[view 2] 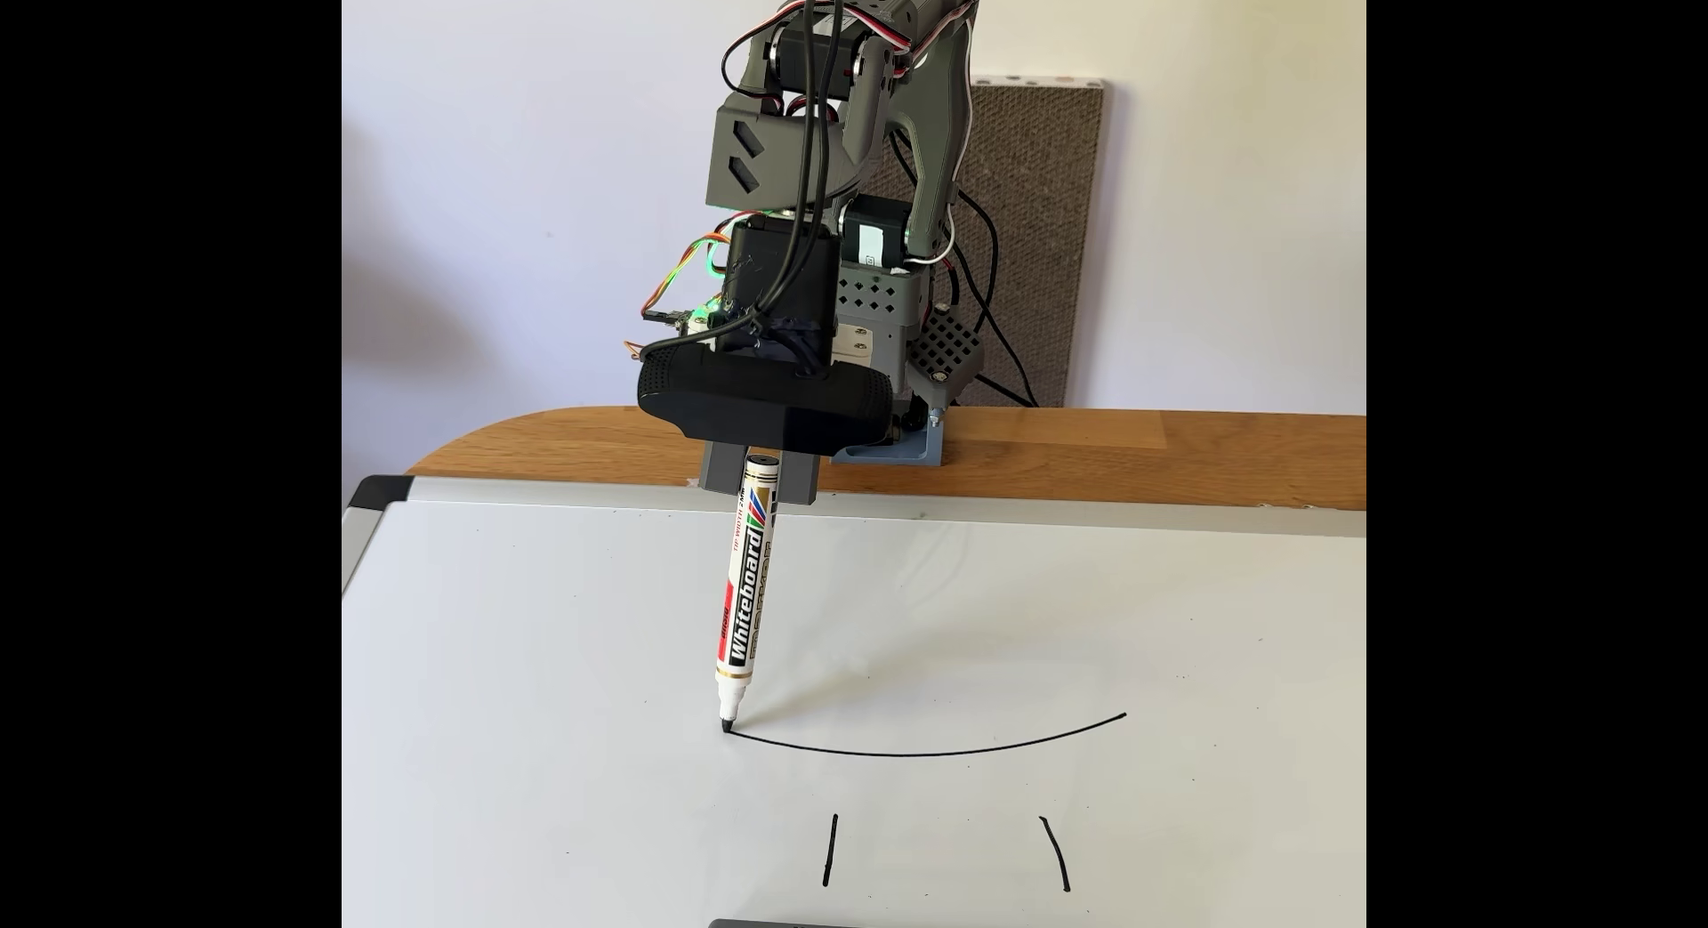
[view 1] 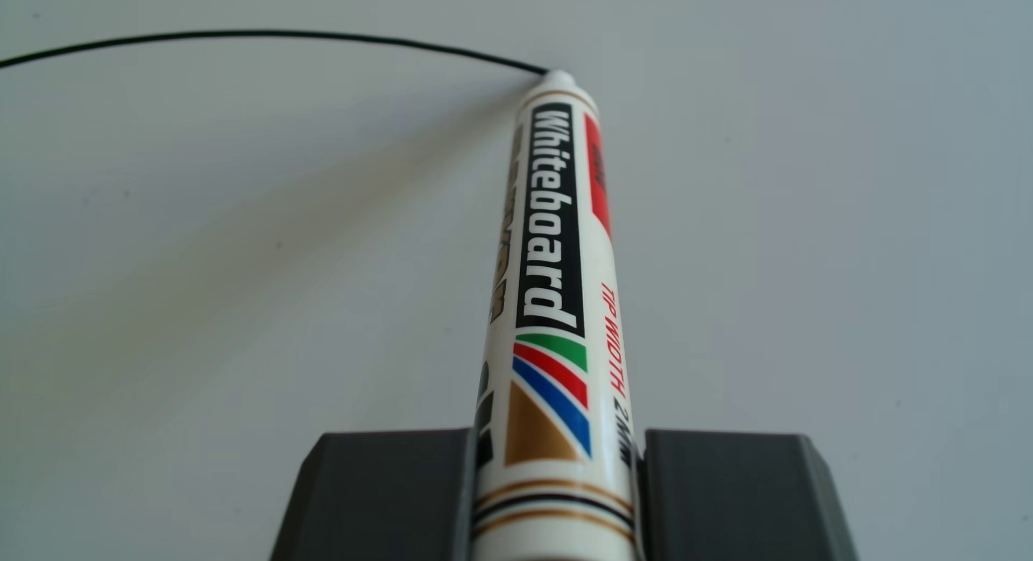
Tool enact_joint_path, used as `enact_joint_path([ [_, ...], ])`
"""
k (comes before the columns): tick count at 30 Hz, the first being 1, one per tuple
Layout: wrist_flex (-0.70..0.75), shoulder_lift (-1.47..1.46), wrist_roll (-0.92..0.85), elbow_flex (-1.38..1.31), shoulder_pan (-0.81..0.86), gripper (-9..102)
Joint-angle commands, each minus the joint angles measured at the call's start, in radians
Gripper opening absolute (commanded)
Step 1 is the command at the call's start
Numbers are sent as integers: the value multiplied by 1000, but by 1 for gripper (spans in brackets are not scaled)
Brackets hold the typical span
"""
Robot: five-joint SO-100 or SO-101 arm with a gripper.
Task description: Draw a face
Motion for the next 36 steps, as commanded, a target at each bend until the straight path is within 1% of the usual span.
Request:
enact_joint_path([
  [1, -18, 66, 5, -15, 6, -1],
  [7, -31, 127, -8, -92, -18, -1],
  [13, -9, 196, 9, -143, -150, -1],
  [18, 35, 337, 11, -146, -235, -1],
  [22, 89, 508, 12, -138, -333, -1],
  [26, 173, 695, 14, -138, -433, -1],
  [32, 290, 864, 129, -147, -472, -1],
  [36, 308, 942, 137, -147, -494, -1],
])
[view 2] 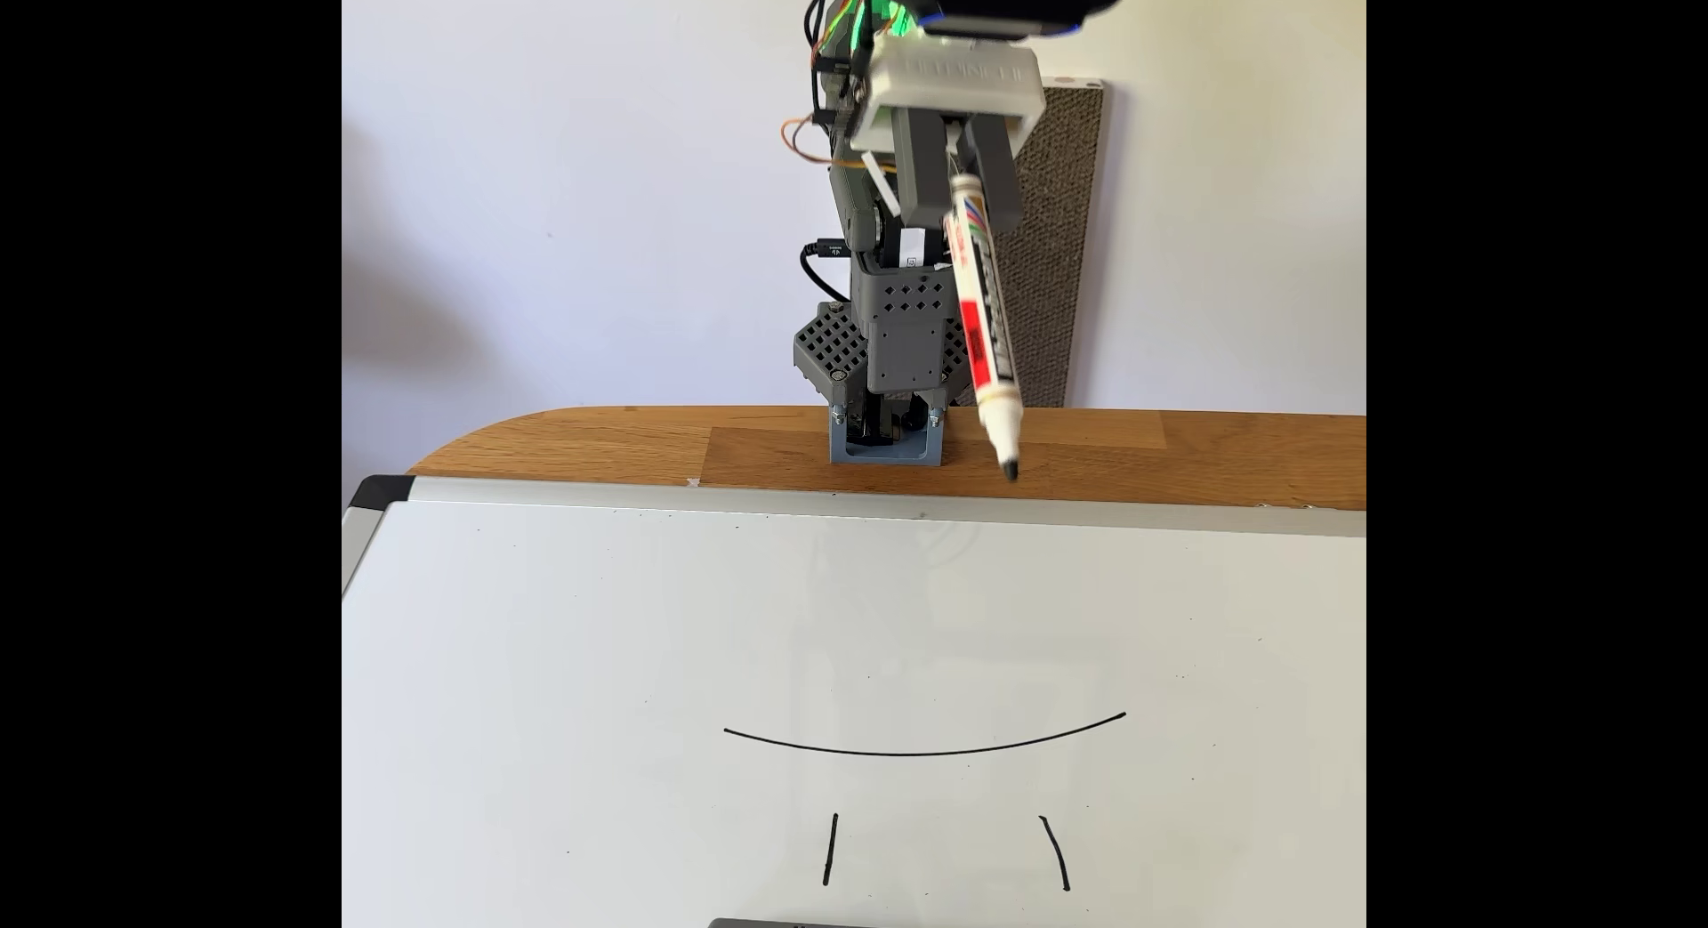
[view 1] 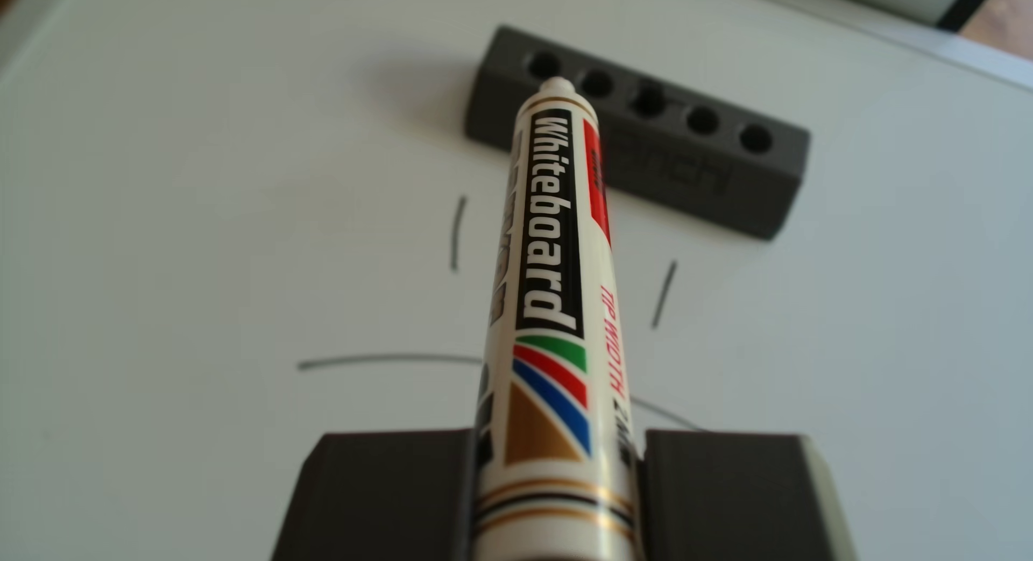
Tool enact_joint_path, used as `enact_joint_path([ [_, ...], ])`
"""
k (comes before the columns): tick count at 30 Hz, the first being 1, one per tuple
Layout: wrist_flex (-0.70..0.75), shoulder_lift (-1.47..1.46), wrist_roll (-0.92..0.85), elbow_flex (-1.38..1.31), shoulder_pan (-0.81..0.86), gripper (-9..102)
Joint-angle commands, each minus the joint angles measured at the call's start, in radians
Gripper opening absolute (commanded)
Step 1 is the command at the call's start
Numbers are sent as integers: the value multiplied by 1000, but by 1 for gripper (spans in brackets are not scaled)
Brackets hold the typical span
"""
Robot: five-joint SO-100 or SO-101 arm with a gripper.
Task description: Draw a face
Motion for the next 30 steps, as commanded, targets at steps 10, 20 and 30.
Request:
enact_joint_path([
  [10, 86, 238, 12, -104, -78, -1],
  [20, 92, 377, 14, -107, -91, -1],
  [30, 94, 377, 14, -107, -78, -1],
])
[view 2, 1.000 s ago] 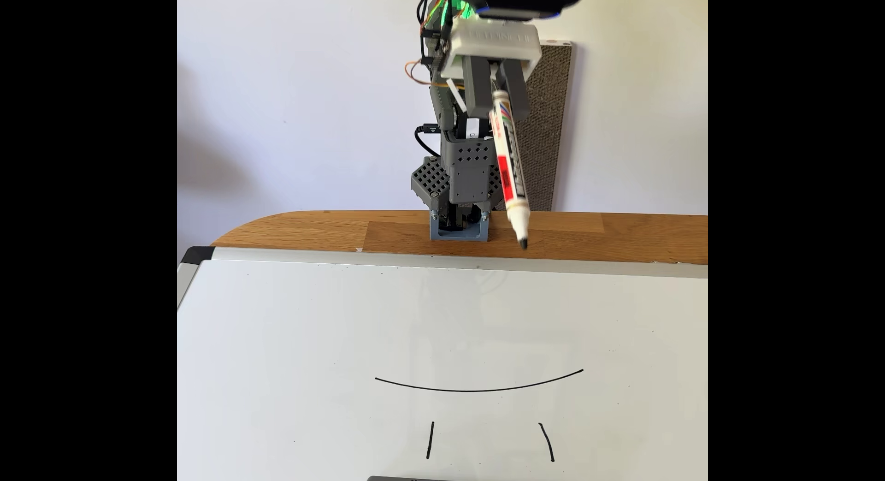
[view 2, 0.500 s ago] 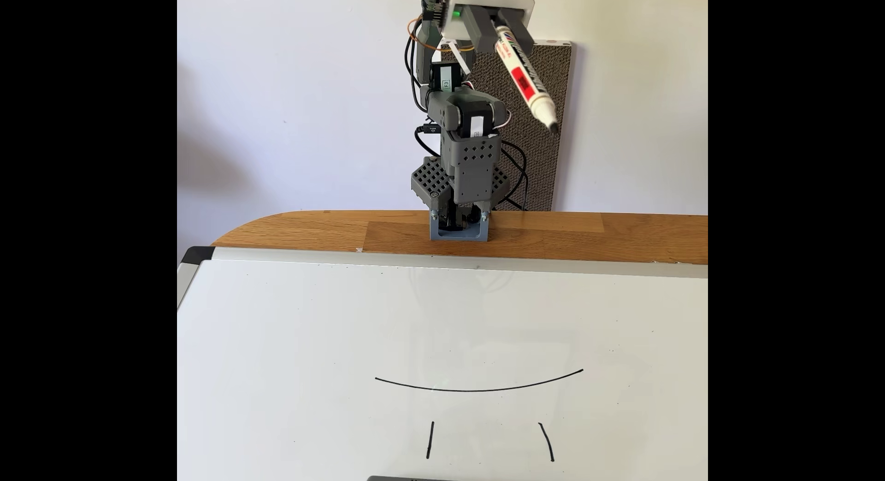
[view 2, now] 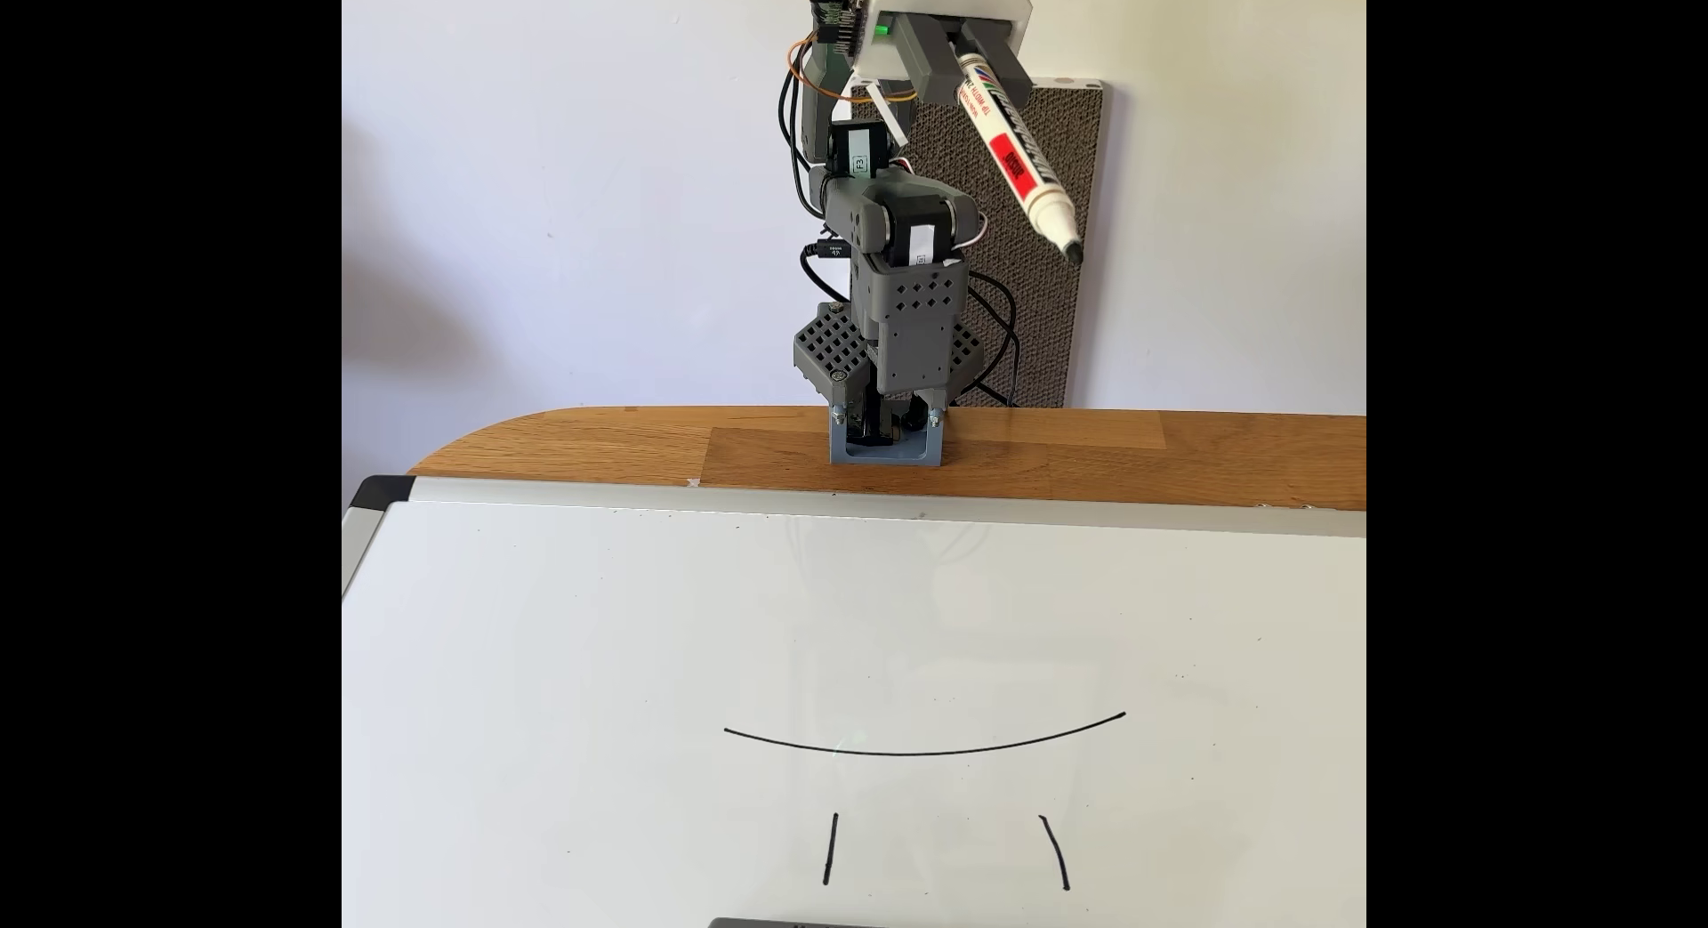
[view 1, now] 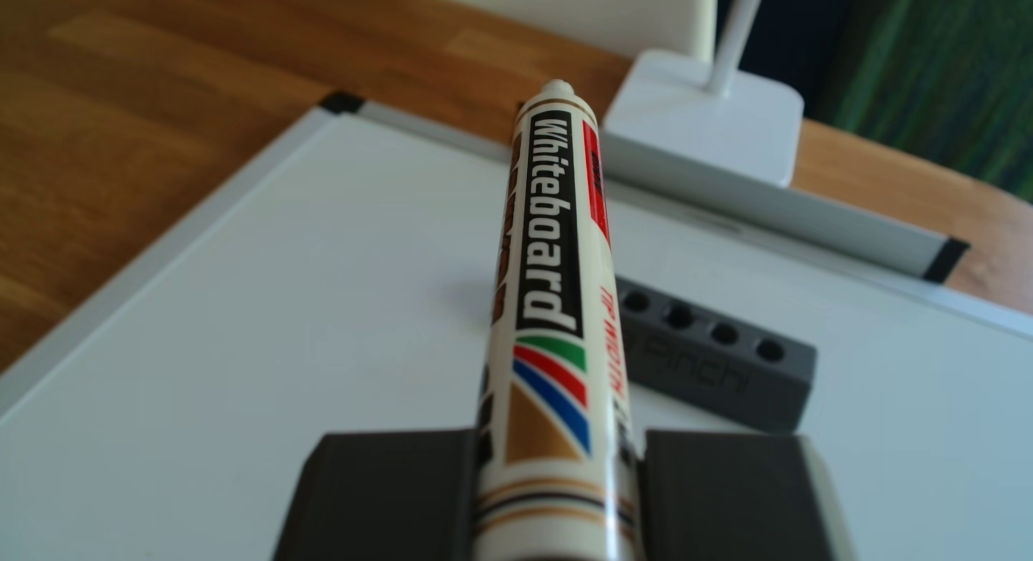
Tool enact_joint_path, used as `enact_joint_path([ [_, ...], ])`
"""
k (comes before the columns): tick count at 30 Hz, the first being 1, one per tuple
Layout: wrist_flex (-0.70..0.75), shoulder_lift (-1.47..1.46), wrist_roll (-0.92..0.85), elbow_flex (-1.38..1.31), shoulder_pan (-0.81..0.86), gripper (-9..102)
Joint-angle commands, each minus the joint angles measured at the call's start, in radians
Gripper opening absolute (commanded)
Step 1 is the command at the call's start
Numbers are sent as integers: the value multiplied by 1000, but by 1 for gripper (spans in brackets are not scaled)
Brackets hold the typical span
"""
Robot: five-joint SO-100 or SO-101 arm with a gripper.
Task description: Draw a face
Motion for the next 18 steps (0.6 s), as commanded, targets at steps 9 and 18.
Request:
enact_joint_path([
  [9, 3, 86, 8, -35, 6, -1],
  [18, 3, 86, 8, -35, -3, -1],
])
